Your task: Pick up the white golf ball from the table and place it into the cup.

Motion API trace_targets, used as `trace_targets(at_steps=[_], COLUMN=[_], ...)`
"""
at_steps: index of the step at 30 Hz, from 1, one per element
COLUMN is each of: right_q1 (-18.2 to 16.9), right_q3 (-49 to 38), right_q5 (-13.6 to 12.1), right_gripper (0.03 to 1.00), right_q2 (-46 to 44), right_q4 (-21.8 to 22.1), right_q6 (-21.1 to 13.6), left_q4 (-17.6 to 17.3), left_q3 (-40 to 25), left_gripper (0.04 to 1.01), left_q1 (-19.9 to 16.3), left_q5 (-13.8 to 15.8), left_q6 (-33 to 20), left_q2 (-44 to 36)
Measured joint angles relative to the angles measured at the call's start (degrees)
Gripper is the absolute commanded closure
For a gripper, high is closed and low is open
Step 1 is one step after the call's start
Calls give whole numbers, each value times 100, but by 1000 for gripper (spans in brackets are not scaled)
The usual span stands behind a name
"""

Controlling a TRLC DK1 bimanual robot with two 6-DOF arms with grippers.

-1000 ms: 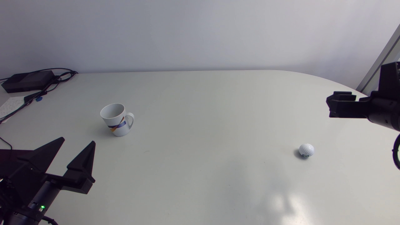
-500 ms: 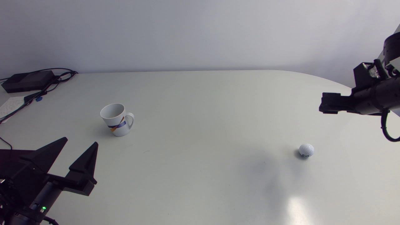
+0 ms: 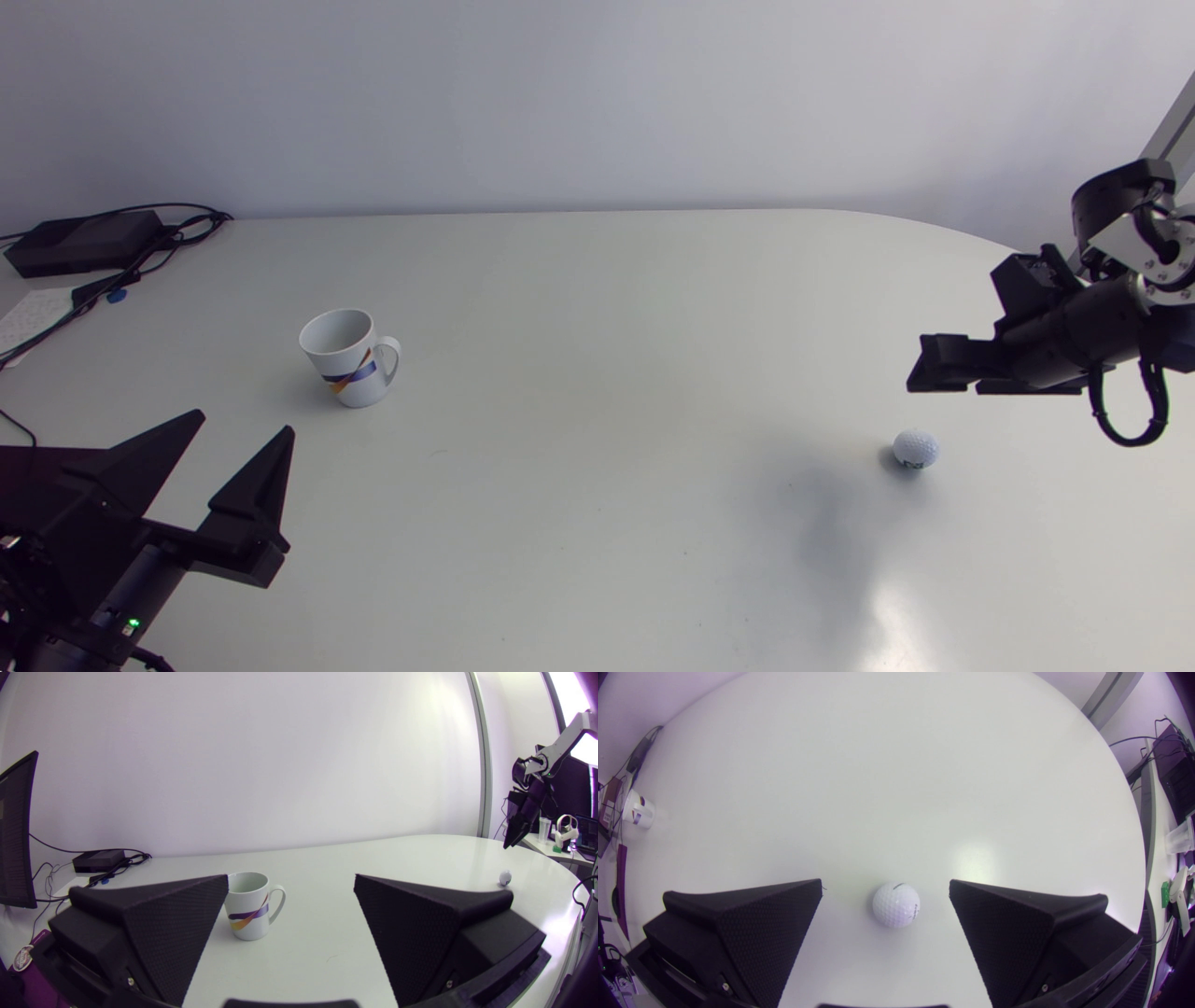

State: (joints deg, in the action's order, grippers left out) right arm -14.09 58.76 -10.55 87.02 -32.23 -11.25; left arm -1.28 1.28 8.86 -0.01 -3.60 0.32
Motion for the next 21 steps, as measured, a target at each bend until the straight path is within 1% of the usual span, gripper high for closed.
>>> trace_targets(at_steps=[3, 7, 10, 12, 15, 19, 21], right_q1=[13, 15, 15, 15, 15, 15, 15], right_q3=[-118, -219, -258, -286, -319, -356, -356], right_q5=[2, 2, 11, 13, 24, 26, 28], right_gripper=[75, 75, 75, 75, 75, 75, 75], right_q2=[197, 415, 540, 586, 640, 713, 763], right_q4=[44, 92, 125, 129, 160, 260, 262], right_q6=[-22, -37, -37, -37, -37, -37, -37], left_q4=[-11, -577, -872, -1036, -1054, -1058, -1104], left_q3=[2, 249, 494, 785, 1189, 1624, 1845], left_gripper=[90, 105, 162, 162, 154, 154, 154], left_q1=[63, 63, 52, 7, -96, -304, -332], left_q5=[2, 72, 186, 334, 490, 879, 957], left_q6=[-2, 0, 0, 2, 9, 72, 118], left_q2=[42, 391, 553, 826, 1318, 1993, 2308])
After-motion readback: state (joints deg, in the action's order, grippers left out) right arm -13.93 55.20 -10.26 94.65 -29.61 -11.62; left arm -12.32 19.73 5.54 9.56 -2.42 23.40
